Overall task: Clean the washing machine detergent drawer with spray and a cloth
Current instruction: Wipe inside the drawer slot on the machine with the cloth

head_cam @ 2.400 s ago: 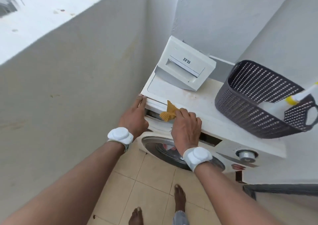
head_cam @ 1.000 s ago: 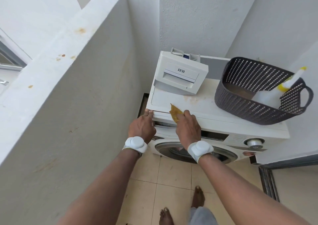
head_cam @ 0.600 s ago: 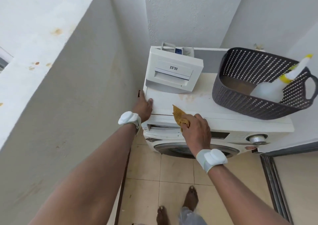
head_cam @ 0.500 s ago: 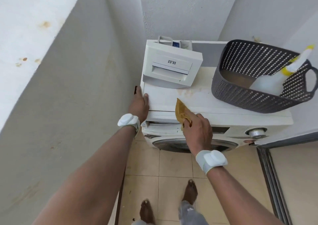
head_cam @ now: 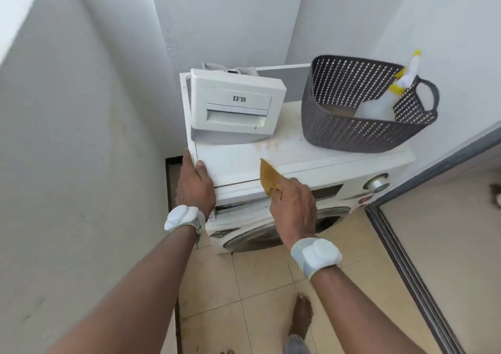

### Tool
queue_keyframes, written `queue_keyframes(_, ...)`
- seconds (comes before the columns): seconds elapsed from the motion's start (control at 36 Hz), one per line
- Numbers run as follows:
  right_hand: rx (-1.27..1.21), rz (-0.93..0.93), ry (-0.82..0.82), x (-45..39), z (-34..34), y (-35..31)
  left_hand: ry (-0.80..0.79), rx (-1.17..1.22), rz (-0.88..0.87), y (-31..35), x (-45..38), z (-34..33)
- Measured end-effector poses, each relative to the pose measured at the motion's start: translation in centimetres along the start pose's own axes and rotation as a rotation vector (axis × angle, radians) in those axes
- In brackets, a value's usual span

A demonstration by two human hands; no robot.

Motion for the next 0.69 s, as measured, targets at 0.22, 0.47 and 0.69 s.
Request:
queue_keyframes(0.22, 0.031, 0.005, 0.019, -0.4, 0.3, -0.5, -0.007, 0.101, -0.029, 0.3, -0.3, -0.2)
queue_keyframes(0.47, -0.15, -0.097, 0.09, 2.6, 0.1, 1.1, -0.149, 0.278, -0.036, -0.3, -0.8, -0.6)
queue_keyframes(0.69, -0.069, -0.147, 0.124, 0.9, -1.1, -0.4, -0.487, 0.371, 0.175, -2.2, -2.0, -0.3)
Point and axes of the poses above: each hand's wrist, its own x-axis away from the middle knuckle, its own z-axis out of the back of the hand, y = z × x, the point moved 9 cm from there along -x, towards the middle knuckle, and after that the axes turned 1 degree about -z, right-handed, at the moved point
